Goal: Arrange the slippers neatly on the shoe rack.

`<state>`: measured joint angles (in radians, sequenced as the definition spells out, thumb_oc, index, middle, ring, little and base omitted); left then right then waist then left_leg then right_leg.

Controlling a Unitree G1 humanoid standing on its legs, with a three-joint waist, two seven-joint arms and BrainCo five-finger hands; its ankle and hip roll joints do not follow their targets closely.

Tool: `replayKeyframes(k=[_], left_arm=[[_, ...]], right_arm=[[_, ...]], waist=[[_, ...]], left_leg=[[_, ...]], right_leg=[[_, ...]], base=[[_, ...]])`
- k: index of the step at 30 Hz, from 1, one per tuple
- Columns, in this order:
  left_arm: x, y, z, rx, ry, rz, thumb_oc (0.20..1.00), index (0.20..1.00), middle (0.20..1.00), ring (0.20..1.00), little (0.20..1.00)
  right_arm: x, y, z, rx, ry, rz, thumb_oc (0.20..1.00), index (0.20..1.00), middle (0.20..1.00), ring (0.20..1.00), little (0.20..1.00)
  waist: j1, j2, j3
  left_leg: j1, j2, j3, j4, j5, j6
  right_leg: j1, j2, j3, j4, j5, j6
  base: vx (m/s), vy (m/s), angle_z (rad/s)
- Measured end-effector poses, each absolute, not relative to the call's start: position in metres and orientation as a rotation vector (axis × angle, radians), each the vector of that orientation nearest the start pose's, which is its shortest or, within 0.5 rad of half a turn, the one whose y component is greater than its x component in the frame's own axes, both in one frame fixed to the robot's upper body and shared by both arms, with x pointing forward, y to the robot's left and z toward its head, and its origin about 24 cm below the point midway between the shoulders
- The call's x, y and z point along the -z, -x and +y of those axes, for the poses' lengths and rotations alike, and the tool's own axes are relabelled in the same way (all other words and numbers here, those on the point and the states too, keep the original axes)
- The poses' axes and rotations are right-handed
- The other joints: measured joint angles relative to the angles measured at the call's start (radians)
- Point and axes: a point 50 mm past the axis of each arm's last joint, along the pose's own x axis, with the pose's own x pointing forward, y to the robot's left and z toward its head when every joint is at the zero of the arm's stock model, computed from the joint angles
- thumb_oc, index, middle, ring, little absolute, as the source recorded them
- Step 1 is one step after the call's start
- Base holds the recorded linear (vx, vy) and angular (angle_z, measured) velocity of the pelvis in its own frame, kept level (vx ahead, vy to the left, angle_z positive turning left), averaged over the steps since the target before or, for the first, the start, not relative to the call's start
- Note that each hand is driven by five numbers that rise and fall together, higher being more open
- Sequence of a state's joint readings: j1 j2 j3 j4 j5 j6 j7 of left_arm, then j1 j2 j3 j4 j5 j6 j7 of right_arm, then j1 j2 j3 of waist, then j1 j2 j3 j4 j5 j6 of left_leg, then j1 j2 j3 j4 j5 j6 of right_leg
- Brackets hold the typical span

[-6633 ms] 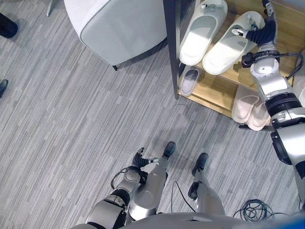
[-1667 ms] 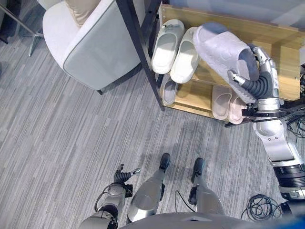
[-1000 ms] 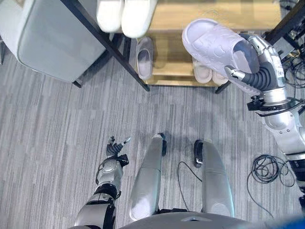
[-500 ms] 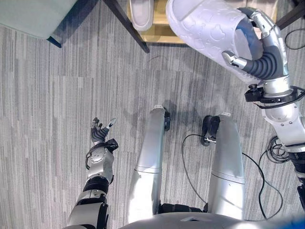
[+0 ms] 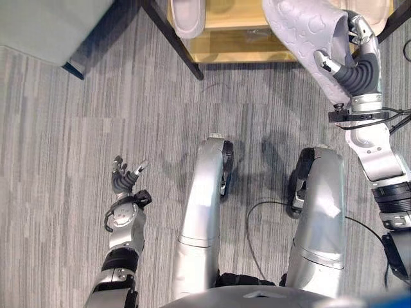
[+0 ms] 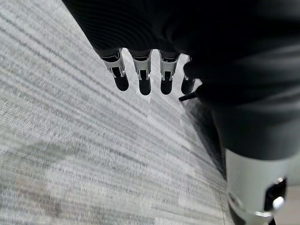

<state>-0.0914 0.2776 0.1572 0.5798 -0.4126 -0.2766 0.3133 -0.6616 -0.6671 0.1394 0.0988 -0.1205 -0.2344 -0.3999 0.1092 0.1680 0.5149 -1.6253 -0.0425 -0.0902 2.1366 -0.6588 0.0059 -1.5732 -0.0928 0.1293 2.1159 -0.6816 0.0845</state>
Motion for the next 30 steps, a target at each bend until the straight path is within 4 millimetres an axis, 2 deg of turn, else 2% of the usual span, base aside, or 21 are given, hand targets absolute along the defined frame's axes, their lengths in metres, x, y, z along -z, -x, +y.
replayKeyframes(k=[2, 3, 4, 9, 10, 12, 14, 18, 22, 25, 30], left_arm=[[0.021, -0.235, 0.279, -0.642, 0.123, 0.162, 1.0, 1.0, 1.0, 1.0, 1.0], [0.02, -0.234, 0.279, -0.653, 0.123, 0.158, 1.0, 1.0, 1.0, 1.0, 1.0], [0.023, -0.231, 0.279, -0.66, 0.128, 0.165, 1.0, 1.0, 1.0, 1.0, 1.0], [0.02, -0.231, 0.275, -0.642, 0.142, 0.142, 1.0, 1.0, 1.0, 1.0, 1.0], [0.01, -0.235, 0.273, -0.632, 0.166, 0.095, 1.0, 1.0, 1.0, 1.0, 1.0], [-0.001, -0.239, 0.267, -0.574, 0.148, 0.052, 1.0, 1.0, 1.0, 1.0, 1.0], [-0.003, -0.236, 0.266, -0.558, 0.141, 0.044, 1.0, 1.0, 1.0, 1.0, 1.0], [0.011, -0.222, 0.274, -0.583, 0.11, 0.112, 1.0, 1.0, 1.0, 1.0, 1.0], [0.017, -0.201, 0.279, -0.591, 0.084, 0.142, 1.0, 1.0, 1.0, 1.0, 1.0], [0.018, -0.195, 0.279, -0.6, 0.103, 0.142, 1.0, 1.0, 1.0, 1.0, 1.0], [0.007, -0.199, 0.27, -0.551, 0.113, 0.071, 1.0, 1.0, 1.0, 1.0, 1.0]], right_arm=[[-0.269, -0.317, -0.195, 0.235, 0.633, -0.935, 0.2, 0.2, 0.2, 0.2, 0.2], [-0.275, -0.324, -0.19, 0.229, 0.629, -0.939, 0.2, 0.2, 0.2, 0.2, 0.2], [-0.284, -0.338, -0.18, 0.231, 0.563, -0.923, 0.2, 0.2, 0.2, 0.2, 0.2], [-0.284, -0.355, -0.188, 0.275, 0.515, -0.829, 0.2, 0.2, 0.2, 0.2, 0.2], [-0.295, -0.377, -0.185, 0.313, 0.542, -0.754, 0.2, 0.2, 0.2, 0.2, 0.2], [-0.32, -0.38, -0.175, 0.323, 0.531, -0.789, 0.2, 0.2, 0.2, 0.2, 0.2], [-0.335, -0.377, -0.166, 0.326, 0.46, -0.834, 0.2, 0.2, 0.2, 0.2, 0.2], [-0.338, -0.381, -0.153, 0.302, 0.46, -0.831, 0.2, 0.2, 0.2, 0.2, 0.2], [-0.326, -0.398, -0.171, 0.395, 0.48, -0.69, 0.2, 0.2, 0.2, 0.2, 0.2], [-0.324, -0.403, -0.185, 0.464, 0.487, -0.643, 0.2, 0.2, 0.2, 0.2, 0.2], [-0.326, -0.401, -0.191, 0.506, 0.447, -0.643, 0.2, 0.2, 0.2, 0.2, 0.2]], waist=[[0.009, -0.001, 0.001], [0.011, -0.004, 0.002], [0.017, -0.006, 0.003], [0.017, -0.008, 0.004], [0.024, -0.008, 0.005], [0.05, -0.009, 0.005], [0.077, -0.009, 0.005], [0.104, -0.015, 0.01], [0.139, -0.016, 0.01], [0.162, -0.016, 0.01], [0.177, -0.015, 0.01]], left_leg=[[-0.005, 0.011, -0.007, 0.027, -0.02, -0.006], [0.001, 0.015, 0.0, 0.066, -0.041, -0.006], [0.001, 0.006, -0.01, 0.08, -0.053, -0.016], [0.027, 0.0, 0.001, 0.071, -0.064, -0.014], [0.035, -0.007, 0.004, 0.061, -0.063, -0.012], [0.053, -0.009, 0.005, 0.047, -0.062, -0.009], [0.064, -0.015, 0.006, 0.03, -0.063, -0.011], [0.073, -0.028, 0.012, 0.039, -0.074, -0.006], [0.072, -0.029, 0.017, 0.051, -0.08, 0.002], [0.071, -0.036, 0.017, 0.051, -0.08, 0.001], [0.074, -0.03, 0.019, 0.029, -0.08, 0.003]], right_leg=[[-0.005, 0.015, 0.0, 0.036, -0.006, 0.005], [-0.003, 0.027, 0.028, 0.086, -0.044, 0.015], [-0.01, 0.027, 0.021, 0.102, -0.061, 0.005], [0.026, 0.006, 0.024, 0.098, -0.08, 0.005], [0.039, 0.004, 0.026, 0.084, -0.08, 0.007], [0.059, -0.005, 0.022, 0.066, -0.079, 0.009], [0.074, -0.013, 0.019, 0.051, -0.079, 0.012], [0.096, -0.021, 0.026, 0.056, -0.098, 0.028], [0.101, -0.033, 0.031, 0.065, -0.1, 0.031], [0.099, -0.037, 0.03, 0.064, -0.103, 0.03], [0.102, -0.053, 0.017, 0.029, -0.101, 0.03]], base=[[0.05, 0.044, -0.04], [0.06, 0.033, 0.12], [0.05, 0.035, 0.14], [0.01, 0.046, 0.07], [0.01, 0.093, 0.04], [0.03, 0.08, 0.05], [0.05, 0.062, 0.07], [0.06, 0.087, 0.08], [0.01, 0.064, 0.03], [0.01, 0.063, 0.01], [-0.02, 0.089, -0.03]])
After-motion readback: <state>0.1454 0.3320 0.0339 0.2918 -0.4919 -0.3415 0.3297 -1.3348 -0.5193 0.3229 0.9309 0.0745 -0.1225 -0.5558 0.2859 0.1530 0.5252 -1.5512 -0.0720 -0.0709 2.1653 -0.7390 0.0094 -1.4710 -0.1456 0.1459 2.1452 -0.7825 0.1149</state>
